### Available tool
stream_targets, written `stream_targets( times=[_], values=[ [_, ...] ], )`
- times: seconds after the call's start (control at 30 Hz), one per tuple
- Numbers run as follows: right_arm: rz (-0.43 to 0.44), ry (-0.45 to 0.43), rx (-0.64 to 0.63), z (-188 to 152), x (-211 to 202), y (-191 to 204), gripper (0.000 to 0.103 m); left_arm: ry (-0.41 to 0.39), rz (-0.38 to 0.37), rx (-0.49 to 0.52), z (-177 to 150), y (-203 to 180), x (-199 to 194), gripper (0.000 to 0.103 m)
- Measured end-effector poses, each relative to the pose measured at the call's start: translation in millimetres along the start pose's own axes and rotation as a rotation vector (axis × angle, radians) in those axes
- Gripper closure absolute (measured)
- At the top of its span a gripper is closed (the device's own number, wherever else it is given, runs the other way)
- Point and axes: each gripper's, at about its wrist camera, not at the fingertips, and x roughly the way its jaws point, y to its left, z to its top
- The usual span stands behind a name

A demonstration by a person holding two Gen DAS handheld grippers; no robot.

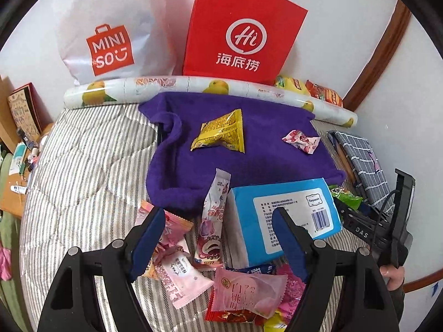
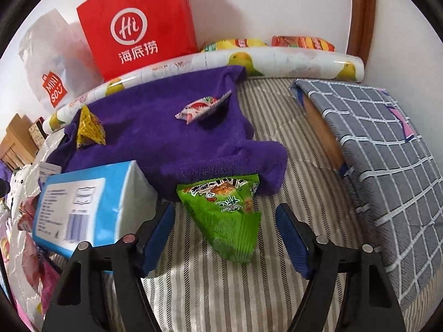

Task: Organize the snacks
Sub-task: 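Grasp the green triangular snack bag with the right tool while the left tool moves to the pink bags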

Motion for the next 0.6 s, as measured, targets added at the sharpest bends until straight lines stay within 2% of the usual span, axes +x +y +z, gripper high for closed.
stream_targets(
  times=[0.13,0.3,0.6],
  values=[
    [0.028,0.029,0.009,2,10,-1,0.051,0.012,0.000,-0.008,-1,3,4,0.025],
    [0.007,0.014,-0.007,2,1,1,0.053,0.006,0.001,-0.017,-5,12,-2,0.025],
    [0.004,-0.047,0.027,-8,-42,1,0.054,0.018,0.018,-0.064,-22,39,-12,0.025]
  ],
)
